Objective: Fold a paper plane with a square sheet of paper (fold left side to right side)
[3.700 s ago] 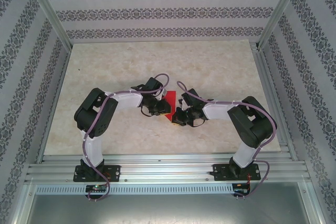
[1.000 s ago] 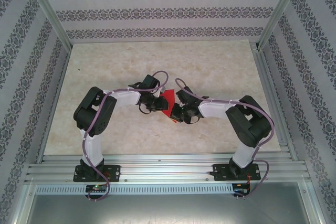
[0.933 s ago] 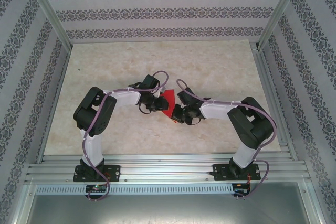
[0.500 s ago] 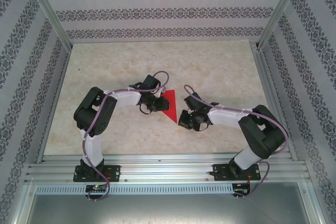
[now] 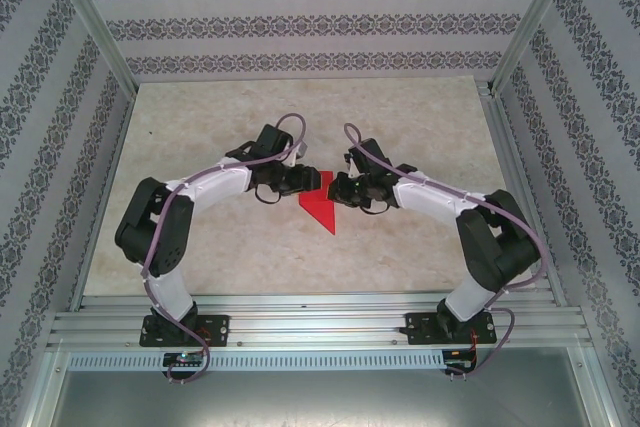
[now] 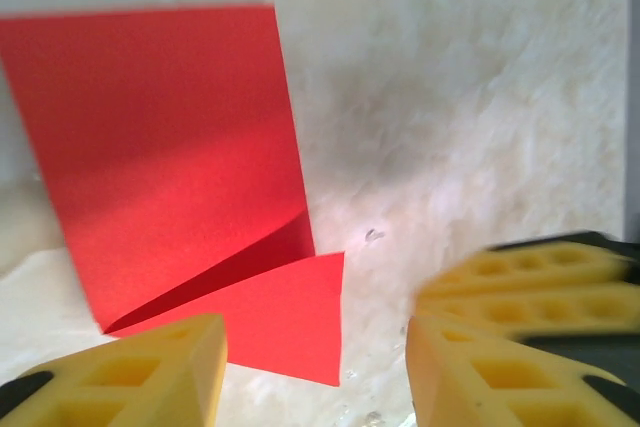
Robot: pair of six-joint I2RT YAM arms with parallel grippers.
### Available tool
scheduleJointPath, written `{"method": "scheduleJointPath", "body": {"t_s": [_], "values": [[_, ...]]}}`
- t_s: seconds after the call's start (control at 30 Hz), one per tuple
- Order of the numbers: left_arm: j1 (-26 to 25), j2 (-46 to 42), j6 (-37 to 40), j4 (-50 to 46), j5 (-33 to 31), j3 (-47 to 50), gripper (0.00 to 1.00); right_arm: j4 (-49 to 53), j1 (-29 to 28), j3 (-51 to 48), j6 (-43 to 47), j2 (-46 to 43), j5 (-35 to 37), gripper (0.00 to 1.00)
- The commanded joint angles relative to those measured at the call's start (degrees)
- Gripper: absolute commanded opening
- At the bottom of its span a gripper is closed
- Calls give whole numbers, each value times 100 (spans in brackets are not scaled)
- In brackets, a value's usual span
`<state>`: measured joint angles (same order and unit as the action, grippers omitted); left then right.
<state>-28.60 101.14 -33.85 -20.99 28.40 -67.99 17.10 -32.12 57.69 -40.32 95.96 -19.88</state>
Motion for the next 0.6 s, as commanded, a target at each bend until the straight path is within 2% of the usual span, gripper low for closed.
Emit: {"method": "scheduleJointPath", "body": {"t_s": [0.0,0.27,0.57], "values": [[267,-217,-120,-206,-2,174,55,-56,13,331,454,481,-26,13],[444,22,-480,60,272,582,59,33,91,575,716,1095,54,13],[432,499,-741,303,547,444,58,159,140,615,823,1249,160,13]]}}
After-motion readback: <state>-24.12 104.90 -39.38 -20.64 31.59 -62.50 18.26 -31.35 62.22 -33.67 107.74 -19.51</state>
